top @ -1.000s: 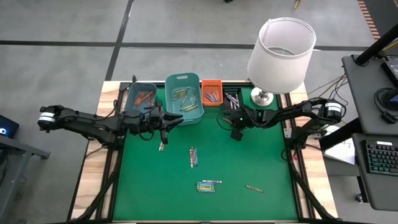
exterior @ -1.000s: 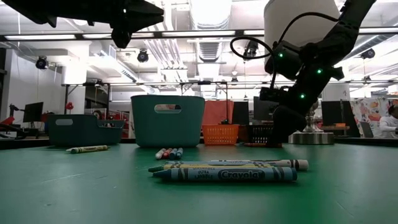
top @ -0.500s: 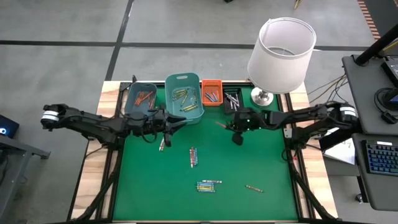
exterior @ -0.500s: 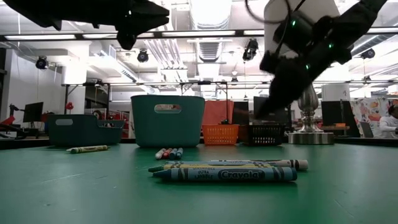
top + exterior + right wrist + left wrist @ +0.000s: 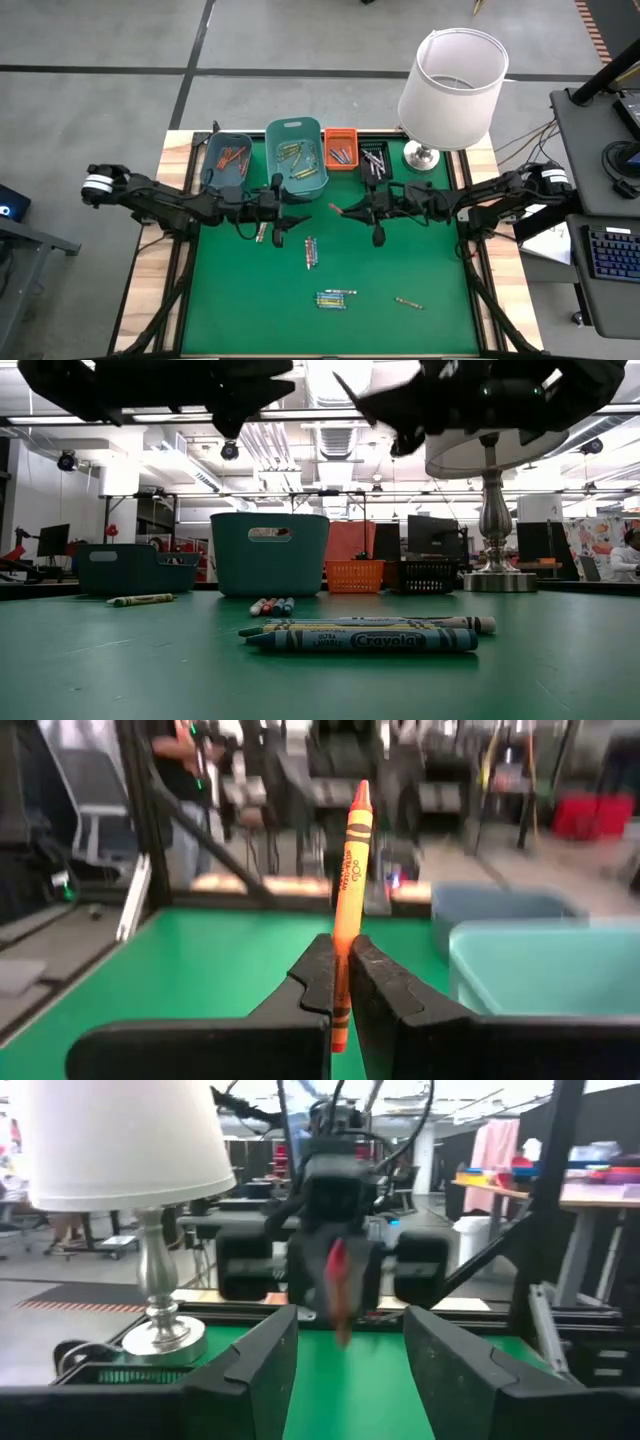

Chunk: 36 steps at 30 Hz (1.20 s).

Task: Sort crayons
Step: Put the orange crayon into the blue bin

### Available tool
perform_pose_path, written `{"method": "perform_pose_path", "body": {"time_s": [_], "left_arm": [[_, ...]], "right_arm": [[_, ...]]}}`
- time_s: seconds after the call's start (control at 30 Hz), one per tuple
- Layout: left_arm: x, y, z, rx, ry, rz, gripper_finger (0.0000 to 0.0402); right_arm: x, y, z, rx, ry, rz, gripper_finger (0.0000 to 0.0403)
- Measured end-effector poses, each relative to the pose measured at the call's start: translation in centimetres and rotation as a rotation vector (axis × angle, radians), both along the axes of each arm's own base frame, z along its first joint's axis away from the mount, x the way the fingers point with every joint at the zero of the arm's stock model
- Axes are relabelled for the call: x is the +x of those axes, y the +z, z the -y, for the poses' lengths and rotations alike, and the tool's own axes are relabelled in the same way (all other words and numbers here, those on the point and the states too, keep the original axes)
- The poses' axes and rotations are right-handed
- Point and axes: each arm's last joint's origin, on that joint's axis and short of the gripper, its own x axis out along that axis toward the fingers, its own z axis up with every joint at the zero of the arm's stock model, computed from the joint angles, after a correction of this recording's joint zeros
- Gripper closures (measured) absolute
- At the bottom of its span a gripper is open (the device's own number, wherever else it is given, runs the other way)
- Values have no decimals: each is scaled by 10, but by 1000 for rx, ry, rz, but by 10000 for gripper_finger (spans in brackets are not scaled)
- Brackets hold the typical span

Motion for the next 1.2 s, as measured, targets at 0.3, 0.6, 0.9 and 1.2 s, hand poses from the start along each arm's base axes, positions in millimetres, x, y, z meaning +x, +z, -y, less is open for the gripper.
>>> {"method": "perform_pose_path", "body": {"time_s": [0.3,0.6,0.9,1.2], "left_arm": [[19,-15,2,-15,-1,152,232],[26,-24,5,-33,-114,284,232],[32,-27,6,-48,-117,304,232],[43,-21,6,-2,-106,325,239]], "right_arm": [[22,11,-12,-90,37,118,391],[40,18,-13,-125,33,139,391],[44,17,-12,-122,21,137,391],[47,12,-12,-122,19,151,390]]}}
